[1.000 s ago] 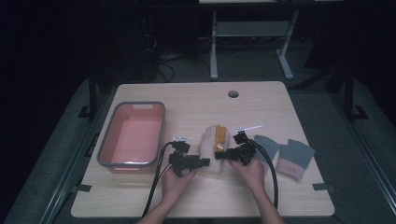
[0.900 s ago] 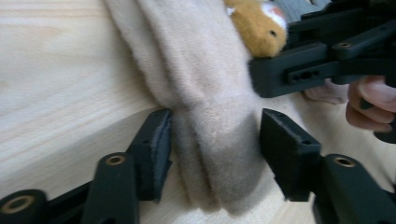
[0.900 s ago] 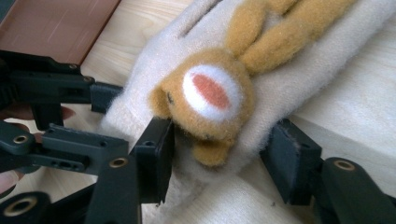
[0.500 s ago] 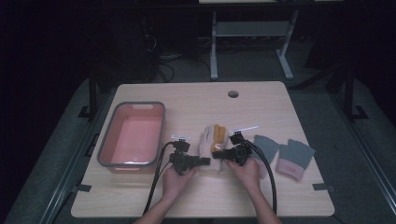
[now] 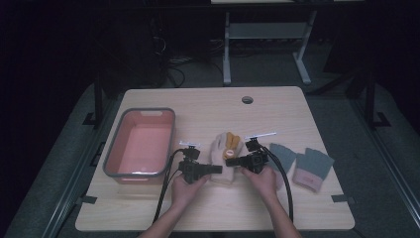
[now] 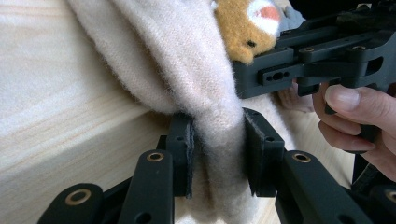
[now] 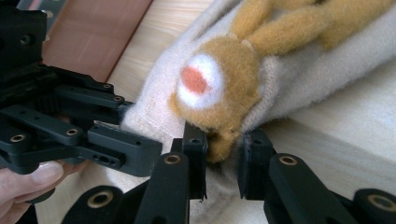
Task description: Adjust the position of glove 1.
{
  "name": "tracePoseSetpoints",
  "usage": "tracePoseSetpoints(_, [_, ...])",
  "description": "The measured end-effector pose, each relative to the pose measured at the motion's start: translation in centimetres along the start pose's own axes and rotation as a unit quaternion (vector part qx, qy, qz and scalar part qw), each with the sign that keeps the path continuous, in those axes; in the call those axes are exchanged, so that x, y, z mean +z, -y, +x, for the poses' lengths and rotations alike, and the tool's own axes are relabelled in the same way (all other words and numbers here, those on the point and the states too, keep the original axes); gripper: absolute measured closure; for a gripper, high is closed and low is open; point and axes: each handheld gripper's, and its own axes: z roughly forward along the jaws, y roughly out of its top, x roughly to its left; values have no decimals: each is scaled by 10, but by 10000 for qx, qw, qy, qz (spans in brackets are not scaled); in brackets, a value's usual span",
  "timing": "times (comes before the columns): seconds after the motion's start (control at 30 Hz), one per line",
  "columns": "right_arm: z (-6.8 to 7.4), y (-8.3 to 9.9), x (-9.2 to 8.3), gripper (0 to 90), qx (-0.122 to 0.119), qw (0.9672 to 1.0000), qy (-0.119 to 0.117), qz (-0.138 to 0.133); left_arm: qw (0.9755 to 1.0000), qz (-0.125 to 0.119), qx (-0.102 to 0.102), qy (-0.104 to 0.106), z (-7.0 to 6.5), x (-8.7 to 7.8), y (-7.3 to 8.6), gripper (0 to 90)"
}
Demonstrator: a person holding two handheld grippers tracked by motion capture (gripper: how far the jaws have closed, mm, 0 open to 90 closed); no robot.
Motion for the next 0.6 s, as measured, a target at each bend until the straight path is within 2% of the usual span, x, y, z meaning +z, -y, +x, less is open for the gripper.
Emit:
tracePoseSetpoints(0.4, [6,-4,-10,786,-49,9999,-127,-49,9999,-31,106,117,-5,-8,-6,671])
tracePoseSetpoints(0.53, [8,-7,-11,786,-114,9999,-79,-8,9999,24,108,57,-5,-7,-6,672])
tracePoseSetpoints(0.6, [8,-7,-8,764,-115,9999,-20,107,9999,76,108,12,-4,-5,-3,672])
